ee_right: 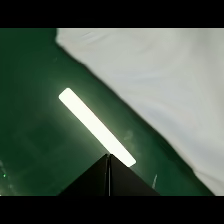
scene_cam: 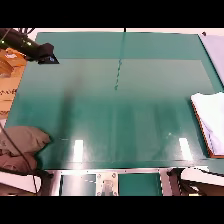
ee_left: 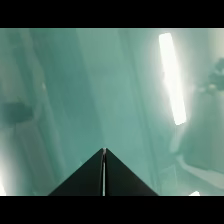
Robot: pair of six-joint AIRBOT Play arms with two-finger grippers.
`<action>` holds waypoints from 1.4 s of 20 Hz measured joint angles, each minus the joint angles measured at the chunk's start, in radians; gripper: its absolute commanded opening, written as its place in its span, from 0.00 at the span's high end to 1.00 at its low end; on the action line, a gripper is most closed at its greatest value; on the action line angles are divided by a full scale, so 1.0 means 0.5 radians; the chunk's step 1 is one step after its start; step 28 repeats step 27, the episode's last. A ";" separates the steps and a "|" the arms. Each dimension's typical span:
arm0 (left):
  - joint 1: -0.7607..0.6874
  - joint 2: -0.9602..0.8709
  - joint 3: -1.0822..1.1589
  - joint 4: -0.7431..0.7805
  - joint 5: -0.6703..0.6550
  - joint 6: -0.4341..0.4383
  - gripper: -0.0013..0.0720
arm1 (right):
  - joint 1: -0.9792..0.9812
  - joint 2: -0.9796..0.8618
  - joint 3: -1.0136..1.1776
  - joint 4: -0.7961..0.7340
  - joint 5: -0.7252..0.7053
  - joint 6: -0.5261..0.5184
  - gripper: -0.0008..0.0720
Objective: Fold the shirts.
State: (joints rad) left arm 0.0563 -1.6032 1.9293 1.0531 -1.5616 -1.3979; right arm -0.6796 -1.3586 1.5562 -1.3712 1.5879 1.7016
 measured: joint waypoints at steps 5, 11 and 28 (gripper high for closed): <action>0.000 0.602 -0.866 0.005 0.111 0.018 0.96 | 0.470 0.425 -0.690 0.043 -0.249 -0.026 0.97; -0.001 1.271 -1.785 0.063 0.246 0.048 0.95 | 0.835 0.834 -1.377 0.204 -0.584 -0.036 0.97; 0.000 1.445 -2.037 0.129 0.284 0.060 0.95 | 0.955 0.926 -1.538 0.266 -0.698 -0.037 0.97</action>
